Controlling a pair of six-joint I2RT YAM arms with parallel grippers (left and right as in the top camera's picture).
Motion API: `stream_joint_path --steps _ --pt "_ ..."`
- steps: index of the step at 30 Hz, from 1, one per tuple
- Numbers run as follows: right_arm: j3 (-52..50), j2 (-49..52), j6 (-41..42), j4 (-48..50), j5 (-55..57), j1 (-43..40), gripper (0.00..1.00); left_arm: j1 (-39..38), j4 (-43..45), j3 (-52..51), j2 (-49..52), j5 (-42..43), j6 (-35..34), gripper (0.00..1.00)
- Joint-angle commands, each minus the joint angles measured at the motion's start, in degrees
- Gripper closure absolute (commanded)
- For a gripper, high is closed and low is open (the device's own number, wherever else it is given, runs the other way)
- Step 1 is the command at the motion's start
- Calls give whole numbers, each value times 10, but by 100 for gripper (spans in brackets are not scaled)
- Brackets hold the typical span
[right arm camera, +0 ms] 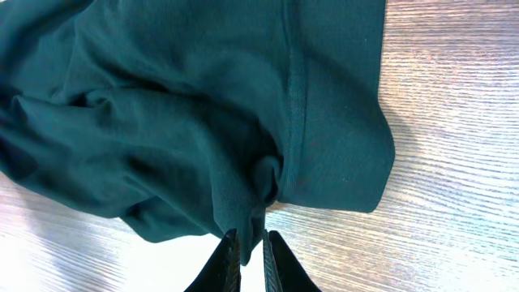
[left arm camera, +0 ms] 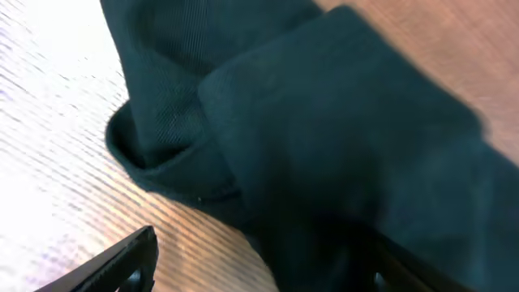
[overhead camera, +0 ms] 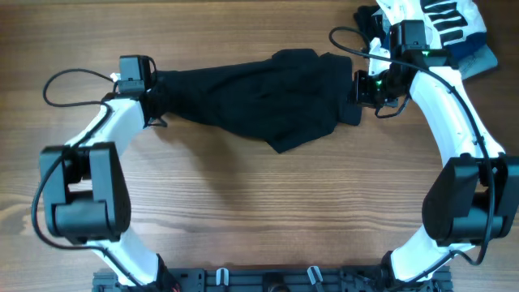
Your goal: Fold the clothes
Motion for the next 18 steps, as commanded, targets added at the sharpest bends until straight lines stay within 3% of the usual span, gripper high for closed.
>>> stream_joint_path --steps 1,5,6,9,10,18 --pt "2 7 -12 2 -11 2 89 1 29 -3 23 -2 -10 23" --pt "2 7 -12 4 -11 2 89 1 62 -3 24 -2 -10 32" --pt "2 7 -12 5 -11 2 89 1 66 -3 24 -1 -10 42" --pt "2 7 -11 9 -11 2 89 1 70 -2 13 20 -10 85" --pt "2 7 -11 10 -11 2 89 1 70 -2 9 20 -10 93" --pt "2 7 -11 10 -11 2 88 1 51 -2 -45 20 -1 96"
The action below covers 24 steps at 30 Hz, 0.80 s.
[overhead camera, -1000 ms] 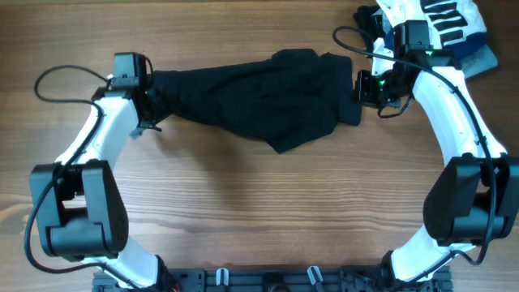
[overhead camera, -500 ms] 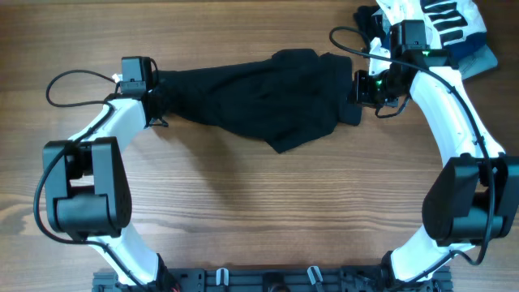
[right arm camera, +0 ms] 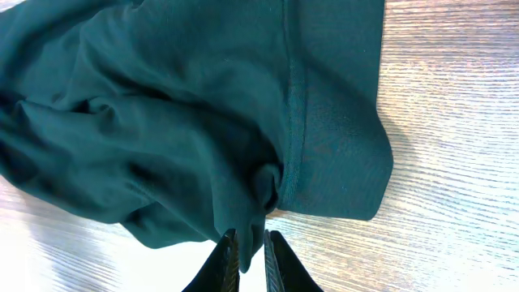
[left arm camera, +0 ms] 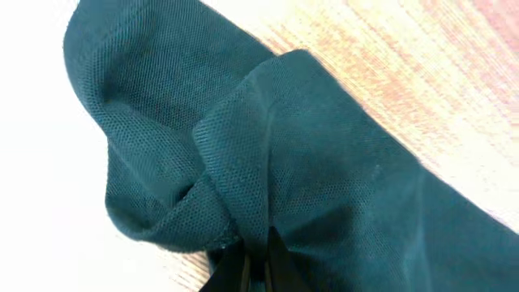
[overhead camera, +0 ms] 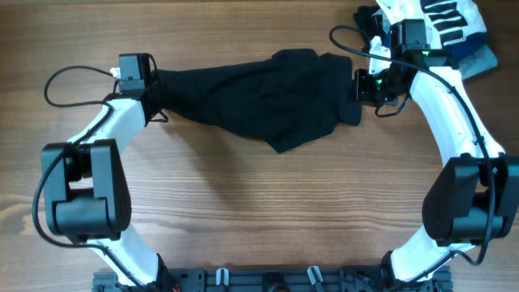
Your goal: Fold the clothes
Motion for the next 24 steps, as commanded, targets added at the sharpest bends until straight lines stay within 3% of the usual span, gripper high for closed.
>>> stream_joint_path --steps 1,5,11,15,16,17,18,19,22,24 --pt "2 7 -11 0 -11 2 88 0 -24 -1 -68 7 19 96" --pt "2 7 -11 -7 -12 3 88 0 -109 11 -157 24 58 96" --pt "2 7 -12 -11 -16 27 88 -11 -351 22 -279 33 77 96" --pt "2 7 -12 -5 -15 43 88 -29 -464 22 -305 37 77 69" --pt "2 7 -12 -4 -15 46 88 -31 -472 22 -305 37 77 67" --pt "2 7 -12 -2 -15 49 88 -33 -473 21 -304 34 77 71" --pt "2 7 -12 -2 -16 50 88 -33 -465 21 -301 34 77 94" --pt "2 7 -12 -3 -15 51 88 -33 -453 21 -297 34 77 96" --pt "2 7 -25 -9 -15 51 84 -33 -438 21 -265 31 77 96" --pt "2 7 -27 -12 -15 51 83 -33 -466 17 -240 31 77 86"
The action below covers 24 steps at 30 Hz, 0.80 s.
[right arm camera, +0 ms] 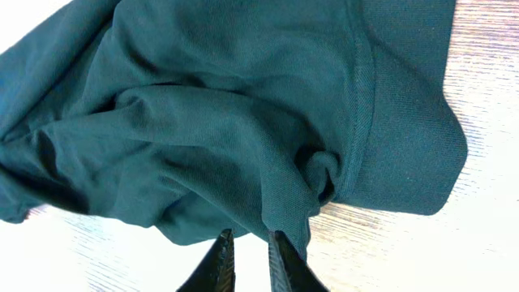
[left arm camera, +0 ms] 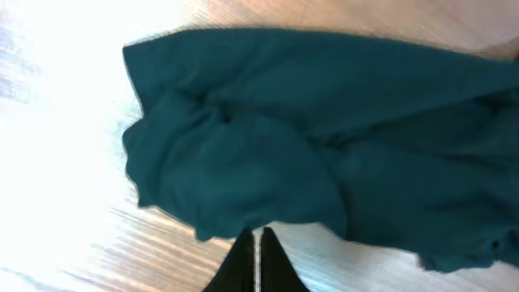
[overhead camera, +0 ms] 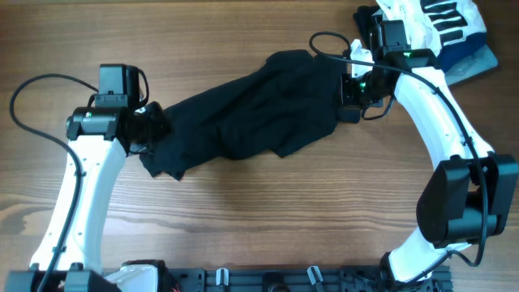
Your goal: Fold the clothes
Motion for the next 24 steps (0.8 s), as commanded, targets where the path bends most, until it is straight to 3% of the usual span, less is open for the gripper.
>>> stream_joint_path --steps 1,2,6,10,16,20,24 --pt "2 7 -16 -3 -10 2 83 -2 -48 -5 59 1 3 68" --pt "2 7 -17 -2 -10 2 82 -2 -61 -16 76 1 2 61" --pt "2 7 -19 -1 -10 2 80 -1 -60 -65 113 2 -3 61" --pt "2 7 -28 1 -10 2 74 0 -24 -94 113 -37 -3 60" --pt "2 9 -30 4 -10 2 69 32 66 -145 114 -124 -3 46" --pt "1 9 -31 7 -10 2 66 85 134 -159 116 -94 3 44" --pt "1 9 -31 8 -10 2 65 88 158 -159 126 -76 3 43"
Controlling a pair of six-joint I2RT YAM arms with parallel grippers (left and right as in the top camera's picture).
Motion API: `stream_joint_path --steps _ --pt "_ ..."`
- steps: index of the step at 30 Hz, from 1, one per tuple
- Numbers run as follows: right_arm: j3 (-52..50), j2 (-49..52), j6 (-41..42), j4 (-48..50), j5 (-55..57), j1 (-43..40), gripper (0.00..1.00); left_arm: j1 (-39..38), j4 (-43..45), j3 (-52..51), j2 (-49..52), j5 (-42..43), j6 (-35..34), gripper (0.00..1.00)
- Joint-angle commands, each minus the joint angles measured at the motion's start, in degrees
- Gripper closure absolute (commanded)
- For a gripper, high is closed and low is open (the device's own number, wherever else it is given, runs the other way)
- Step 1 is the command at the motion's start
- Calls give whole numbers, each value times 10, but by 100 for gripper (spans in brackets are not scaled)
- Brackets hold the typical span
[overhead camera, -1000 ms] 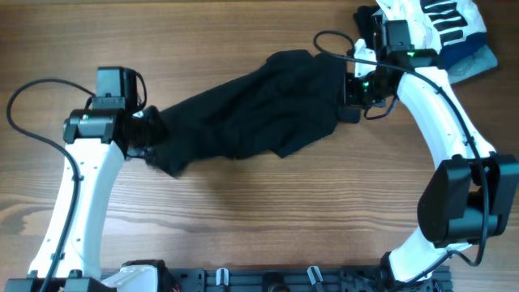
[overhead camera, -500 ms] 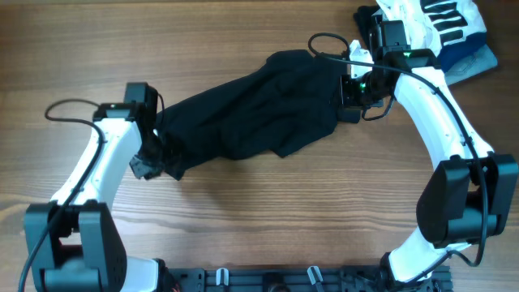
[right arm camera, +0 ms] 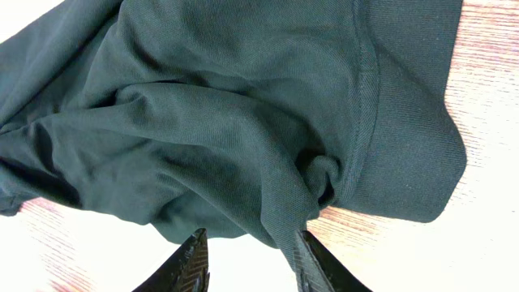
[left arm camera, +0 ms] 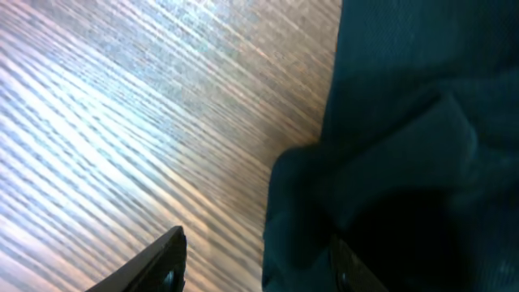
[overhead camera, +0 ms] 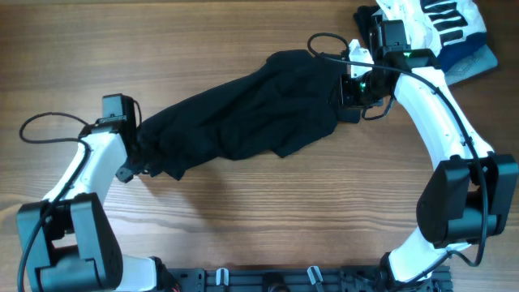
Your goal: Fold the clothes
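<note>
A dark teal shirt (overhead camera: 243, 113) lies crumpled in a slanted band across the wooden table (overhead camera: 259, 211), from front left to back right. My left gripper (overhead camera: 136, 158) sits at its lower left end, open; in the left wrist view (left arm camera: 255, 272) the shirt's edge (left arm camera: 389, 162) lies between the spread fingers (left arm camera: 166, 261). My right gripper (overhead camera: 350, 88) is at the shirt's right end, by a sleeve, also open (right arm camera: 249, 261); a fold of cloth (right arm camera: 268, 146) hangs against one finger (right arm camera: 308, 255).
A pile of other clothes, white striped and blue (overhead camera: 450, 28), lies at the back right corner behind the right arm. Each arm trails a black cable (overhead camera: 49, 122). A black rail (overhead camera: 268, 280) runs along the table's front edge.
Both grippers were shut on the shirt's ends and now stand open. The left gripper sits slightly lower at the left end. The shirt lies much as before.
First my right gripper held the shirt's right end and the left was open at its left end, far back on the table. Then the left shut on it. Later the left end lay nearer the front left, the shirt slanted. Now both ends are released.
</note>
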Motion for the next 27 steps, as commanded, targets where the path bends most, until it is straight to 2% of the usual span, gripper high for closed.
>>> stream_joint_path --steps 1,6,10,13,16,20,23,27 --pt "1 9 -12 3 -9 2 65 0 17 -4 14 21 5 44" --pt "1 9 -12 3 -7 2 64 0 21 -4 45 94 5 48" --pt "1 9 -12 3 -5 2 64 0 7 -4 46 100 5 53" --pt "1 9 -11 4 -5 2 64 0 7 -4 46 101 5 66" --pt "1 9 -11 3 -5 2 64 0 8 -4 46 89 5 83" --pt "1 9 -11 3 -5 2 64 0 5 2 44 87 5 96" --pt "1 9 -10 3 -5 2 64 0 -49 52 39 84 5 96" --pt "1 9 -10 2 -6 2 64 -1 -170 189 39 84 29 96"
